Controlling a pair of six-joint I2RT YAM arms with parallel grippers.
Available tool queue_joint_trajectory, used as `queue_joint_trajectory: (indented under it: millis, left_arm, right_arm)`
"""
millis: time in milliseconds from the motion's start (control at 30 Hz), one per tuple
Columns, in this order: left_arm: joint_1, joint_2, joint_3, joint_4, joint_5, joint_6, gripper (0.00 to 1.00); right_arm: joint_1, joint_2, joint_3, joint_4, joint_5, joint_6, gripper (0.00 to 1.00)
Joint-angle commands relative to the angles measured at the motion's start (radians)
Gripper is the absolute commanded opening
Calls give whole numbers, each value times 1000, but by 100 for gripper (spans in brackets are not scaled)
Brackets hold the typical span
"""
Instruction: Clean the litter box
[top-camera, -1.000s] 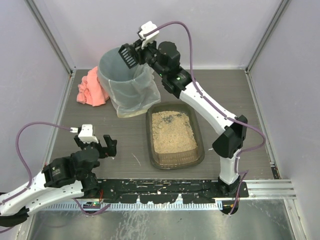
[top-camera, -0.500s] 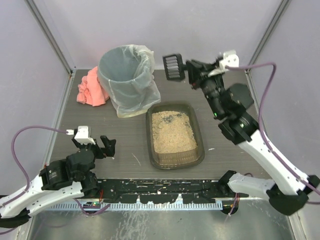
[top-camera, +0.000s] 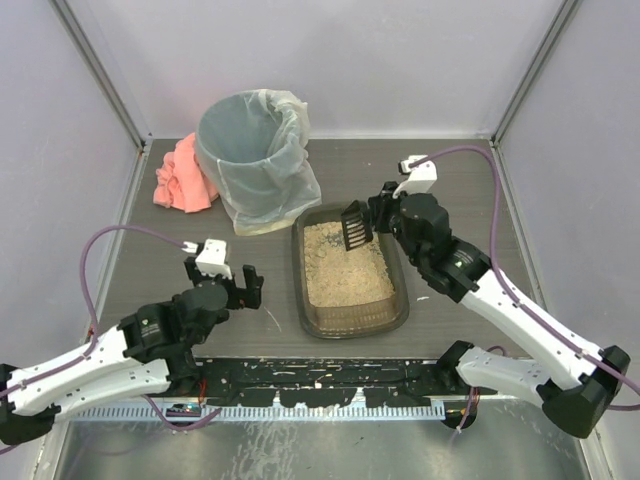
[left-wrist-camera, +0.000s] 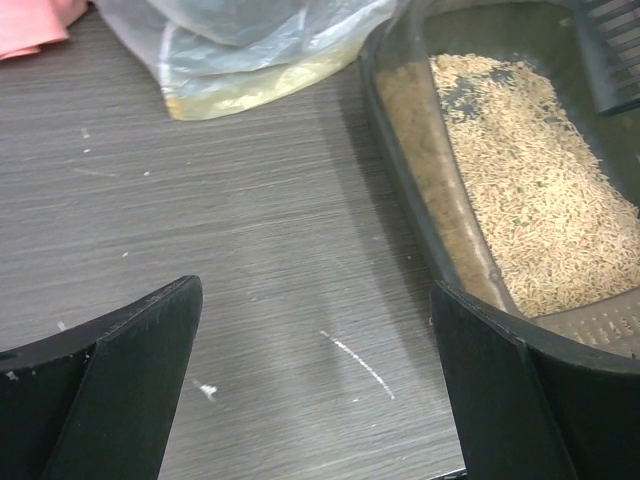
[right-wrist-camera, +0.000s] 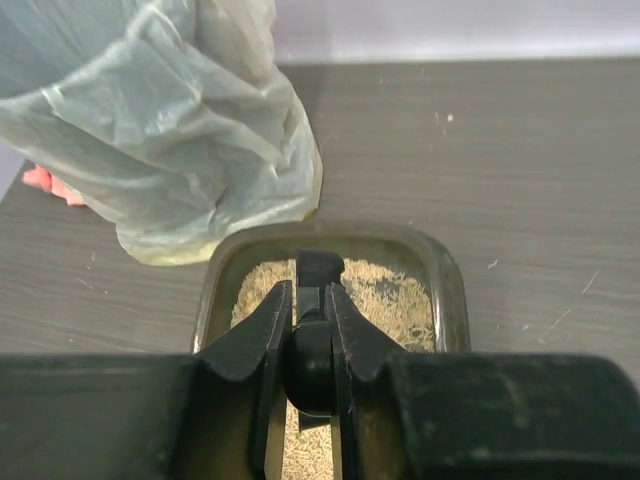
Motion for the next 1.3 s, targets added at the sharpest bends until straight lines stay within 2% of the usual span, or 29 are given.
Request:
queue_joint_trajectory:
  millis: [0,100,367,533,633,733,900,1100,1267]
  left_arm:
    - [1,84,25,197,62,38,98]
    - [8,166,35,239,105,47,99]
    - [32,384,91,331,272,54,81]
    - [32,490,113,395,342,55,73]
    - [32,552,128,412,373,54,65]
    - [32,590,133,418,400,49,58]
    - [32,629,117,453,418,48,54]
    - [32,703,166,428,455,96,46]
    - [32,767,174,422,453,107,44]
  right_arm:
    - [-1,77,28,-40,2,128,1]
    - [-2,161,58,-58,12,154,1]
    - [-14,279,90,-60,84,191,1]
    - [-57,313,51,-11,-20,236,1]
    - [-109,323,10,27,-120,270,1]
    - [-121,332,-13,40,-139,279,1]
    - [-121,359,-28,43,-159,267,1]
    - [-122,389,-49,76,-274,268,1]
    - [-121,392,-89,101,-348,264,1]
